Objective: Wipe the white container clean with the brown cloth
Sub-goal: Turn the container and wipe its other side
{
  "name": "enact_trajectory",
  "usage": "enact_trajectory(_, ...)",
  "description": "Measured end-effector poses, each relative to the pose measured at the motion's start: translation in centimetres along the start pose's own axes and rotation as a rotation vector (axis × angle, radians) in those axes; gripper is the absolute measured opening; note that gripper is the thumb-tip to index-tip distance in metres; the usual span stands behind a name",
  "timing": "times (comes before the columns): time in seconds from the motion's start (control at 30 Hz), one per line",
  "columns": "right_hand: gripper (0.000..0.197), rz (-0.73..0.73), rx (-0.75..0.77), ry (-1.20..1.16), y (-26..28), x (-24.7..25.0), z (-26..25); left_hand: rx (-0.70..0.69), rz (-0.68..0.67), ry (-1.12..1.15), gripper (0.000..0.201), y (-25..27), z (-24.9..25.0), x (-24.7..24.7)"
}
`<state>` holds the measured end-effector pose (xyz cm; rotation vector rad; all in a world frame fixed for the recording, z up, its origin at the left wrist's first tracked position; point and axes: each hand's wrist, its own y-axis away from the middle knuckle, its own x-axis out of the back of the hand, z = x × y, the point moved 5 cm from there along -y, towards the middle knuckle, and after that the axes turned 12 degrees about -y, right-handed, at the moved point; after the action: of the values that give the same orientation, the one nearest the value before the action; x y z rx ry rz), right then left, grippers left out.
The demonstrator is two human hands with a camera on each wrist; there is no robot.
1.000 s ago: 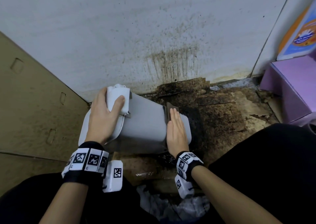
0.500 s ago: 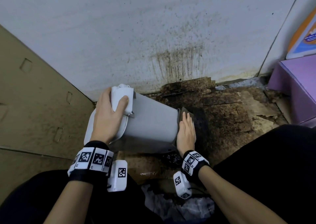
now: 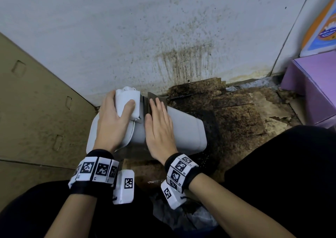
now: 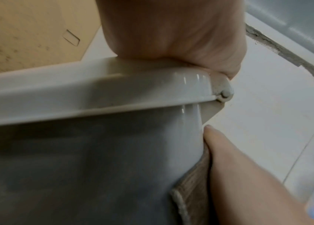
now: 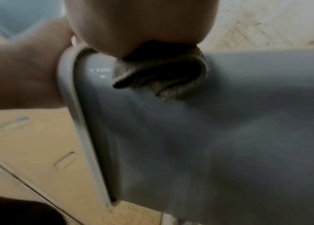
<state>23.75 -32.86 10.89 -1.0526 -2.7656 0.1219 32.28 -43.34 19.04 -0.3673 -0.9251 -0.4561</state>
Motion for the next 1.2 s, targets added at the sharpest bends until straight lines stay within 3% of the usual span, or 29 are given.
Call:
enact_trajectory(0.2, 0.049, -0.013, 0.035, 0.036, -0.1, 1.9, 3.0, 0.021, 0.008, 0.024, 0.082, 0.0, -0.1, 0.2)
enact_trajectory(0.47, 0.054, 0.139, -0.288, 0.056, 0.9, 8.2, 13.0, 0.049, -0.003, 0.087, 0.090, 0.1, -0.3, 0.2)
enact_trajectory(0.63, 0.048, 0.221, -0.376, -0.031, 1.0, 9.0, 15.1, 0.038, -0.008, 0.069, 0.087, 0.3, -0.1, 0.1)
enact_trajectory(0.8, 0.050, 0.234, -0.406, 0.020, 0.6, 8.1, 13.8, 0.036, -0.009, 0.030, 0.091, 0.4, -0.2, 0.3)
enact_trajectory(0.93, 0.061, 0.170, -0.341, 0.045, -0.1, 5.7, 10.4, 0.024, -0.008, 0.017, 0.086, 0.3, -0.1, 0.2)
enact_trajectory(1.1, 0.063, 0.018, -0.131, -0.035, -0.8, 1.1, 1.7, 0.012, -0.006, 0.002, 0.088, 0.4, 0.0, 0.0)
enact_trajectory(1.2, 0.061, -0.066, 0.054, 0.043, -1.0, -0.5, -1.6, 0.001, -0.011, -0.009, 0.092, 0.4, -0.2, 0.0)
